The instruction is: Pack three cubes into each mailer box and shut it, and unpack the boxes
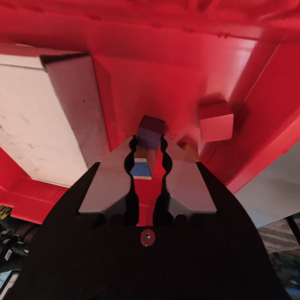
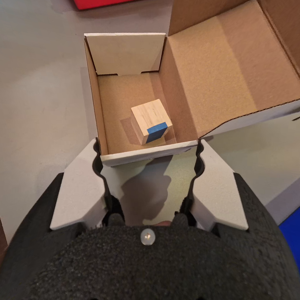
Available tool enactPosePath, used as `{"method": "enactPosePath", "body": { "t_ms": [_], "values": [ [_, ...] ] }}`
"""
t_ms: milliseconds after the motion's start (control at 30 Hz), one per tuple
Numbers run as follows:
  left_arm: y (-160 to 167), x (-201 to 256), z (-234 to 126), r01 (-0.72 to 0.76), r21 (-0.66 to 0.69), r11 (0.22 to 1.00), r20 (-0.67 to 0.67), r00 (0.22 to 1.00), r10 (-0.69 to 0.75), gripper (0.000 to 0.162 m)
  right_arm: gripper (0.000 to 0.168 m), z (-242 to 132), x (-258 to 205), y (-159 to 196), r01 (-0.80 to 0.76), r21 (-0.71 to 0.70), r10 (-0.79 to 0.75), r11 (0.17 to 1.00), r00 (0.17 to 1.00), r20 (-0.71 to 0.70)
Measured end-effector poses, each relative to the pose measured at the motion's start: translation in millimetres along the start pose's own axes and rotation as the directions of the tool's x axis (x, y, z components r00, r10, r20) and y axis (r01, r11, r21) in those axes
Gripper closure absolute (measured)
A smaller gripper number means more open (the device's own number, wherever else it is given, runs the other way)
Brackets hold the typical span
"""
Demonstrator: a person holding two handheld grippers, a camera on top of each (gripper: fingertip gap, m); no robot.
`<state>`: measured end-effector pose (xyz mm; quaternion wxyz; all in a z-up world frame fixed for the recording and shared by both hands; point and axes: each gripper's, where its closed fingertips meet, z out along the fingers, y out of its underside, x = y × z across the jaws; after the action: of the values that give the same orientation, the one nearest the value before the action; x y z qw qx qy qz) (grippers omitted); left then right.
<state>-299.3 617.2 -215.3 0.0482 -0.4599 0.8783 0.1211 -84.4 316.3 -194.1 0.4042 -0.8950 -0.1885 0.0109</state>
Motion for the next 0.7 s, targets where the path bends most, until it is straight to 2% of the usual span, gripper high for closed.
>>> {"method": "enactPosePath", "body": {
  "t_ms": [133, 233, 367, 433, 533, 700],
  "values": [
    [-4.7, 5.0, -17.3, 0.068, 0.055, 0.996, -0.051, 0.997, -0.065, 0.136, 0.052, 0.0, 0.1, 0.0, -0.001, 0.001, 0.001, 1.000, 1.000, 0.003],
    [-25.3, 1.2, -66.2, 0.097, 0.171, 0.980, -0.021, 0.995, -0.095, 0.137, 0.052, 0.1, 0.1, 0.0, 0.001, -0.001, -0.001, 1.000, 1.000, 0.001],
    [-90.0, 12.8, -153.6, 0.016, 0.398, 0.917, 0.052, 0.998, -0.039, 0.137, 0.052, 0.1, 0.1, 0.1, 0.003, -0.003, -0.003, 1.000, 1.000, -0.001],
    [-132.9, 35.9, -178.0, -0.068, 0.470, 0.880, 0.054, 0.997, 0.048, 0.137, 0.052, 0.0, 0.0, 0.2, 0.006, -0.005, -0.006, 1.000, 1.000, -0.002],
    [-184.9, 66.0, -169.0, -0.145, 0.431, 0.891, 0.027, 0.989, 0.149, 0.137, 0.052, 0.1, -0.1, 0.1, 0.009, -0.005, -0.009, 1.000, 1.000, -0.003],
    [-240.0, 69.9, -113.3, -0.096, 0.291, 0.952, -0.064, 0.991, 0.119, 0.137, 0.052, 0.0, -0.1, 0.0, 0.010, -0.001, -0.010, 1.000, 1.000, -0.003]
  ]
}}
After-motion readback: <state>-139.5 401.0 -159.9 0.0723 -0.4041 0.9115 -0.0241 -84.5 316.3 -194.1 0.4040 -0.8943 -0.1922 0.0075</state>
